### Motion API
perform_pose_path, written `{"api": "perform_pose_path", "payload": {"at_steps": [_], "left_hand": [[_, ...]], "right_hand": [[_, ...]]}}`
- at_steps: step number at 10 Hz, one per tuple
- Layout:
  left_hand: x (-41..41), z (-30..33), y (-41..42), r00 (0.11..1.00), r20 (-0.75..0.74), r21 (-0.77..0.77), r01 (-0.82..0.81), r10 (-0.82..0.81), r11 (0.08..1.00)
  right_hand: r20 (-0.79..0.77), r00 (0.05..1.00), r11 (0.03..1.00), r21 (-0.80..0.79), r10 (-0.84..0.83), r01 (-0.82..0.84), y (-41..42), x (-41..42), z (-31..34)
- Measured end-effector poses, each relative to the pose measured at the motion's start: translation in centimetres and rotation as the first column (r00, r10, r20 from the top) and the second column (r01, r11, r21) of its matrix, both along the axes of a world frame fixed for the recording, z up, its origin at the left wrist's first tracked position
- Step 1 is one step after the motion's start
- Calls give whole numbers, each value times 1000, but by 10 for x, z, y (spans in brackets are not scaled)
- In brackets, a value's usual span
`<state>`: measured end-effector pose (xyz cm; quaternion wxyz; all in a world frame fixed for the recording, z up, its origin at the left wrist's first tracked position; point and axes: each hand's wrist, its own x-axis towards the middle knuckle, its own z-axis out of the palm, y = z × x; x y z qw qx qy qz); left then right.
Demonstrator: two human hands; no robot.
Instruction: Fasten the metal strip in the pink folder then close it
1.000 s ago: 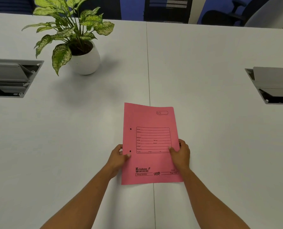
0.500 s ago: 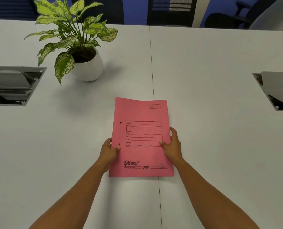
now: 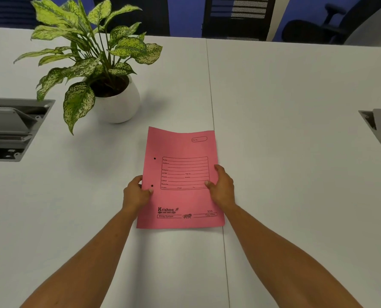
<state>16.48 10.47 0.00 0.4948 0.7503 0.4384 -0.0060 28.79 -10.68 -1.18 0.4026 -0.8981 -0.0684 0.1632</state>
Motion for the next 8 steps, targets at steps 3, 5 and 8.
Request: {"api": "perform_pose_path", "payload": {"at_steps": [3, 5, 8], "left_hand": [[32, -20, 17, 988, -123, 298, 127, -94, 946], [36, -25, 14, 969, -234, 435, 181, -83, 882], [5, -17, -11, 956, -224, 727, 294, -190, 620]], "right_hand": [[33, 997, 972, -229, 68, -58, 22, 25, -16], [112, 973, 913, -382, 203, -146, 24, 28, -20], [253, 935, 885, -452, 247, -111, -11, 4, -15]]}}
